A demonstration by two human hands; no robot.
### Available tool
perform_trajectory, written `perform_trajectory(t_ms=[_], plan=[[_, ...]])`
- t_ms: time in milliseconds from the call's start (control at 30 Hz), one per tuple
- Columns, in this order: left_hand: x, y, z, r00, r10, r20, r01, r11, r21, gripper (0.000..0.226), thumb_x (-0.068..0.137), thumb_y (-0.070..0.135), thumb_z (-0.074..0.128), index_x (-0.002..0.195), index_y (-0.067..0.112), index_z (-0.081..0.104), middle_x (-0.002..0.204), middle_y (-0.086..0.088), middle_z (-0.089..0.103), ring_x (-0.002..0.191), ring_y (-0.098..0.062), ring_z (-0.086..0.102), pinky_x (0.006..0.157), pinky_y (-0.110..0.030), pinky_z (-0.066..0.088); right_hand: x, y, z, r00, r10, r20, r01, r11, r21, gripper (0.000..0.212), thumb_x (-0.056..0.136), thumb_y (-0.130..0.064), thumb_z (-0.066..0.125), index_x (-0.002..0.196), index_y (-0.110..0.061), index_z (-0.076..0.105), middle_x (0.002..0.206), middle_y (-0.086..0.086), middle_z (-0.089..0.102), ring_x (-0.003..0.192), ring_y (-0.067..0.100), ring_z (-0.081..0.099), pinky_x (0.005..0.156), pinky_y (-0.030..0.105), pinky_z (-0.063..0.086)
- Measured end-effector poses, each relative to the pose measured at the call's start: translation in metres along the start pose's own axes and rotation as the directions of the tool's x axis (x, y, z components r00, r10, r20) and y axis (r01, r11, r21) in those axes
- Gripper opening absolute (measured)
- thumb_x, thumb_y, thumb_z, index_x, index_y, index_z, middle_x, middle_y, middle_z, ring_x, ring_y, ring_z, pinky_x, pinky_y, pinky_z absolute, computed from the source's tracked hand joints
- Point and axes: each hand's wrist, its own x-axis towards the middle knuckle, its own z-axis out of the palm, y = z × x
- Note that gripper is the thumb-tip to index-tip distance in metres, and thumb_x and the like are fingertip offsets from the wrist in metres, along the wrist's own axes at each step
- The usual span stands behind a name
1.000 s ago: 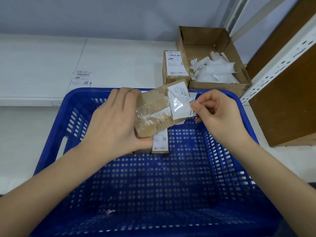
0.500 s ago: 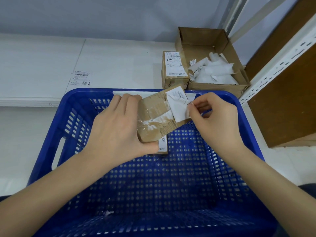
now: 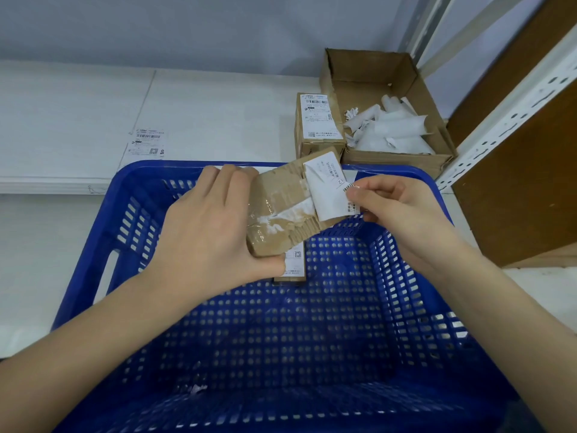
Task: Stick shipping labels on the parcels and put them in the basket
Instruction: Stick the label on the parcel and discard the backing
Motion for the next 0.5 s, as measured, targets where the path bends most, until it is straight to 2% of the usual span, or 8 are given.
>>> perform_trajectory(t_ms=[67,167,267,367,500], plan=[[-0.0003,0.0000,0.0010,1.000,0.002,0.002,-0.002,1.000,-0.006,0.088,0.053,0.066,0.048,0.114,0.003,0.055,0.096,-0.004,0.060,0.088,-0.024,0.055,0.057,-0.024,0.030,0.0004,-0.0008,-0.0004,0.999,-0.032,-0.004,0.032,0.999,-0.028,0.011,0.087,-0.010,0.066,0.078,-0.016,0.066,0.066,-0.009,0.064,0.056,-0.004,0.056,0.057,0.010,0.046],[0.0000,0.0013,0.0011,1.000,0.015,-0.004,-0.015,1.000,-0.006,0.087,0.054,0.066,0.049,0.114,0.003,0.055,0.097,-0.004,0.060,0.088,-0.024,0.055,0.057,-0.024,0.031,-0.0015,-0.0011,-0.0015,0.978,-0.206,-0.030,0.190,0.941,-0.280,0.016,0.089,-0.012,0.064,0.076,-0.022,0.061,0.072,-0.009,0.062,0.060,-0.009,0.055,0.058,0.006,0.043],[-0.0006,0.0039,0.0030,0.999,0.040,-0.015,-0.040,0.999,0.007,0.086,0.055,0.066,0.049,0.112,0.002,0.056,0.098,-0.004,0.062,0.087,-0.024,0.056,0.059,-0.023,0.033,-0.0041,0.0037,-0.0012,0.949,-0.309,-0.067,0.247,0.857,-0.452,0.012,0.087,-0.014,0.064,0.079,-0.021,0.060,0.073,-0.012,0.060,0.064,-0.006,0.055,0.058,0.006,0.043],[-0.0015,0.0054,0.0065,0.998,0.059,-0.002,-0.059,0.998,0.026,0.084,0.053,0.062,0.049,0.112,0.002,0.057,0.099,-0.005,0.063,0.087,-0.025,0.057,0.061,-0.024,0.036,-0.0075,0.0081,0.0032,0.923,-0.373,-0.096,0.255,0.779,-0.573,0.003,0.086,-0.015,0.064,0.083,-0.017,0.063,0.071,-0.014,0.059,0.067,0.003,0.057,0.063,0.017,0.048],[-0.0009,0.0040,0.0066,0.998,0.059,0.006,-0.059,0.998,0.032,0.084,0.052,0.062,0.049,0.112,0.003,0.057,0.099,-0.004,0.063,0.086,-0.024,0.058,0.062,-0.023,0.033,-0.0075,0.0084,0.0068,0.898,-0.429,-0.100,0.284,0.738,-0.612,0.002,0.085,-0.016,0.065,0.084,-0.015,0.065,0.071,-0.014,0.059,0.068,0.006,0.058,0.068,0.028,0.053]])
